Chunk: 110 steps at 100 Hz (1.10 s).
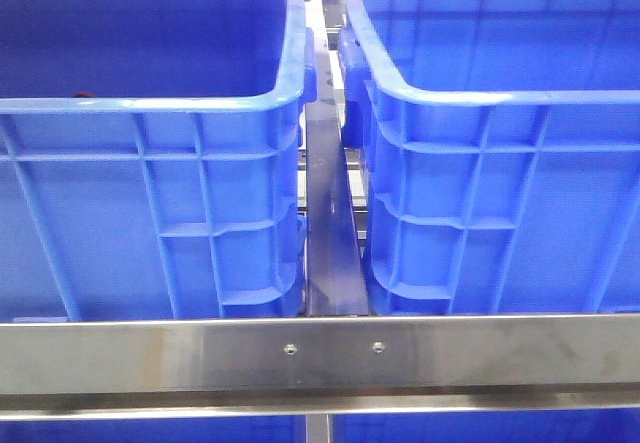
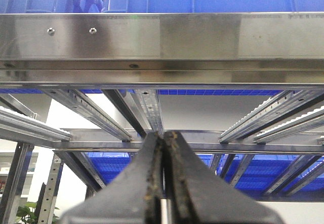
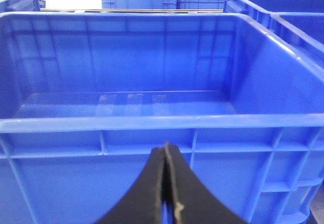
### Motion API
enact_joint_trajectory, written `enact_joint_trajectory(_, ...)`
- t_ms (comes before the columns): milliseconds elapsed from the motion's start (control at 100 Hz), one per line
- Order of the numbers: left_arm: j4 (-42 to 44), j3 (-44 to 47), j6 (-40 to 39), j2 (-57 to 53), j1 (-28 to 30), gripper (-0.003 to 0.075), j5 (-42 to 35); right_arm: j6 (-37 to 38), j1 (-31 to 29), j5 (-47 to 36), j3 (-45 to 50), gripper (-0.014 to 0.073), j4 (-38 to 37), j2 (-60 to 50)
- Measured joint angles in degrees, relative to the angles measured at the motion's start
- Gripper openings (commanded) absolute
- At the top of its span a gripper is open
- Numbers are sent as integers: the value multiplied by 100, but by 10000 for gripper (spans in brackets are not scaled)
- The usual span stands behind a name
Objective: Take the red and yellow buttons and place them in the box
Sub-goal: 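Lower the left gripper into the button bin toward a red button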
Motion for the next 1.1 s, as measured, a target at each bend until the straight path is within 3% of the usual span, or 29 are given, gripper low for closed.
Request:
enact_joint_trajectory(910, 0, -14, 0, 0, 0, -20, -4, 0, 0, 0, 0, -61, 0, 0)
enact_joint_trajectory(1100, 0, -456, 0, 11, 0, -20, 469, 0, 0, 0, 0, -61, 0, 0)
